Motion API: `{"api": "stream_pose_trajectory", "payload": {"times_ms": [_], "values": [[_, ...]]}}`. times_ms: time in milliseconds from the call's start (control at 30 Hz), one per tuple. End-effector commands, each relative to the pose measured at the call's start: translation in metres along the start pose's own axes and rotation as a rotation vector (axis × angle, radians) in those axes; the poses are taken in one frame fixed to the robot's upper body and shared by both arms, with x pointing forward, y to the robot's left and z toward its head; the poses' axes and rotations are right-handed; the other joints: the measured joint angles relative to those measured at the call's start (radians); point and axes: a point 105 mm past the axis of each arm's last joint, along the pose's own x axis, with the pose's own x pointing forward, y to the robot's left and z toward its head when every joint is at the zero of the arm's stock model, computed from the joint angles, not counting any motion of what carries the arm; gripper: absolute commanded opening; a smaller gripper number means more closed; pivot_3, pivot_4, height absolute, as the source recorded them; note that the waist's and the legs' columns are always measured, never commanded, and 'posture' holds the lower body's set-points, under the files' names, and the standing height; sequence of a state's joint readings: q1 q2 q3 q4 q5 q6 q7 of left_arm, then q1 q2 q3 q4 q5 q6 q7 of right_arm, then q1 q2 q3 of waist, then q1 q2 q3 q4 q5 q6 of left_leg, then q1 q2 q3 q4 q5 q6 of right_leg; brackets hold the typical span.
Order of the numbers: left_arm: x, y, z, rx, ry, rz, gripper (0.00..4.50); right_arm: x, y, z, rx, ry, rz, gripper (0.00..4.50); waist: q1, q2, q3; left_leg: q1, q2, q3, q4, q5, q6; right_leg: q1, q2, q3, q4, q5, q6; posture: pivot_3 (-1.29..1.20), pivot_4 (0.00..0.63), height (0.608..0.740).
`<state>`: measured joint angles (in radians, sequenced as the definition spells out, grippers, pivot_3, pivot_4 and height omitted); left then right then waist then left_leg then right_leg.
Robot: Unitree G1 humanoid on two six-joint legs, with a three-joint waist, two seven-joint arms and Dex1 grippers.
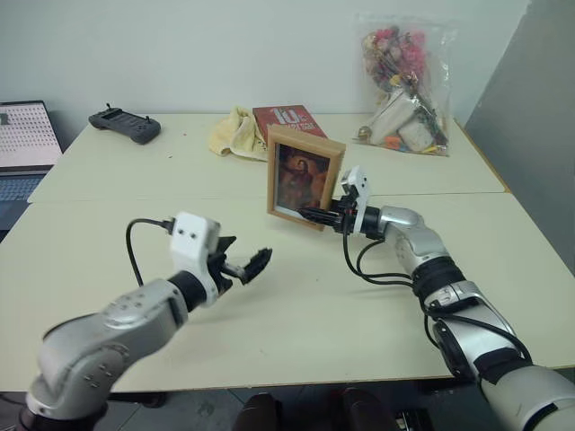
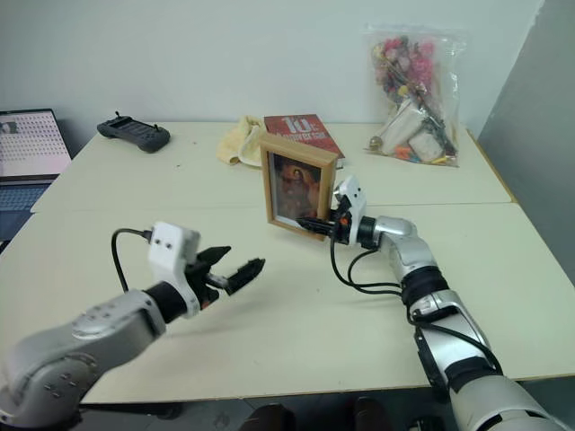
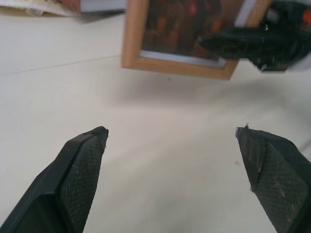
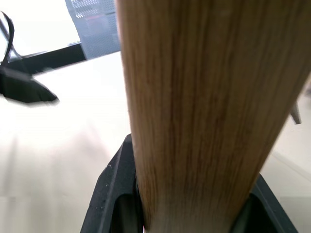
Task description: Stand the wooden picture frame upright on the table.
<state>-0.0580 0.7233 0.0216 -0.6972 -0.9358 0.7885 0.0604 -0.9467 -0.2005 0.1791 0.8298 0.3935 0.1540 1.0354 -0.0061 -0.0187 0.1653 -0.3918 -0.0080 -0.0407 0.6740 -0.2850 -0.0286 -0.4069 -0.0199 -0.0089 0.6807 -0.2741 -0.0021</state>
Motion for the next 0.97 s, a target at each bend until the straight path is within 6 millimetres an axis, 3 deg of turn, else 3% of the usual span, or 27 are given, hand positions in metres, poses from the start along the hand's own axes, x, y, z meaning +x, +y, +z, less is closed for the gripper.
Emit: {"api": "stream_pose_trajectory", "payload": {"times_ms": [33, 167, 233, 267, 433, 600, 700, 767, 833, 967], "values": [[0.004, -0.007, 0.002, 0.064, -0.092, 0.003, 4.5, 0.007, -0.003, -0.013, 0.054, 0.029, -0.02, 1.31, 0.001, 0.0, 0.0, 0.0, 0.0, 0.0, 0.0, 0.0, 0.0, 0.0, 0.0, 0.0, 0.0, 0.0, 0.0, 0.0, 0.15, 0.74], [0.002, -0.006, -0.007, 0.074, -0.092, 0.004, 4.5, 0.007, -0.006, -0.029, 0.07, 0.061, -0.046, 1.31, 0.001, 0.001, 0.0, -0.001, 0.0, 0.0, 0.0, 0.0, 0.0, 0.0, 0.0, 0.0, 0.0, 0.0, 0.0, 0.0, 0.15, 0.74], [0.001, -0.004, -0.008, 0.069, -0.096, 0.006, 4.5, 0.006, -0.006, -0.031, 0.074, 0.06, -0.046, 2.01, 0.001, 0.001, 0.0, 0.0, 0.0, 0.0, 0.001, 0.0, 0.0, 0.0, 0.0, 0.0, 0.0, 0.0, 0.0, 0.0, 0.15, 0.74], [0.001, -0.003, -0.008, 0.067, -0.099, 0.007, 4.5, 0.006, -0.005, -0.031, 0.076, 0.056, -0.041, 2.06, 0.002, 0.001, 0.0, -0.001, 0.0, 0.0, 0.001, 0.0, 0.001, 0.0, 0.0, 0.0, 0.0, 0.0, 0.0, 0.0, 0.15, 0.74], [0.005, 0.002, -0.006, 0.075, -0.105, 0.0, 4.5, 0.0, -0.004, -0.035, 0.051, 0.066, -0.042, 3.2, 0.001, 0.001, 0.0, -0.001, 0.0, 0.0, 0.001, -0.001, 0.001, 0.0, 0.0, -0.001, 0.0, 0.0, 0.0, 0.0, 0.15, 0.74], [0.009, 0.015, -0.005, 0.124, -0.093, -0.01, 4.5, -0.025, -0.011, -0.049, 0.011, 0.12, -0.1, 4.48, 0.004, 0.0, 0.0, -0.001, 0.0, 0.0, 0.001, -0.001, 0.001, 0.0, 0.0, -0.001, 0.0, 0.0, 0.0, 0.0, 0.15, 0.74], [0.009, 0.036, 0.003, 0.105, -0.082, -0.007, 4.5, -0.062, -0.015, -0.05, -0.123, 0.201, -0.15, 4.5, 0.009, 0.0, 0.0, -0.001, 0.0, -0.001, 0.001, -0.001, 0.001, 0.0, 0.0, -0.002, 0.0, 0.0, 0.0, 0.0, 0.15, 0.74], [0.007, 0.051, 0.009, 0.075, -0.062, -0.031, 4.5, -0.086, -0.011, -0.038, -0.183, 0.213, -0.149, 4.5, 0.009, 0.001, 0.0, -0.002, 0.0, -0.001, 0.002, -0.001, 0.002, 0.0, 0.0, -0.002, 0.0, 0.0, 0.0, 0.0, 0.15, 0.74], [0.0, 0.067, 0.017, 0.05, -0.027, -0.091, 4.5, -0.107, 0.003, -0.012, -0.202, 0.196, -0.104, 4.5, 0.007, 0.001, 0.001, -0.003, 0.0, -0.001, 0.002, -0.001, 0.002, 0.0, 0.0, -0.003, 0.0, 0.0, 0.001, 0.0, 0.15, 0.74], [-0.007, 0.088, 0.03, 0.062, 0.016, -0.148, 4.5, -0.117, 0.033, 0.024, -0.191, 0.17, -0.033, 4.5, -0.005, 0.003, 0.002, -0.002, 0.001, -0.002, 0.001, -0.001, 0.003, -0.001, 0.001, -0.003, 0.0, 0.0, 0.001, 0.0, 0.15, 0.74]]}}
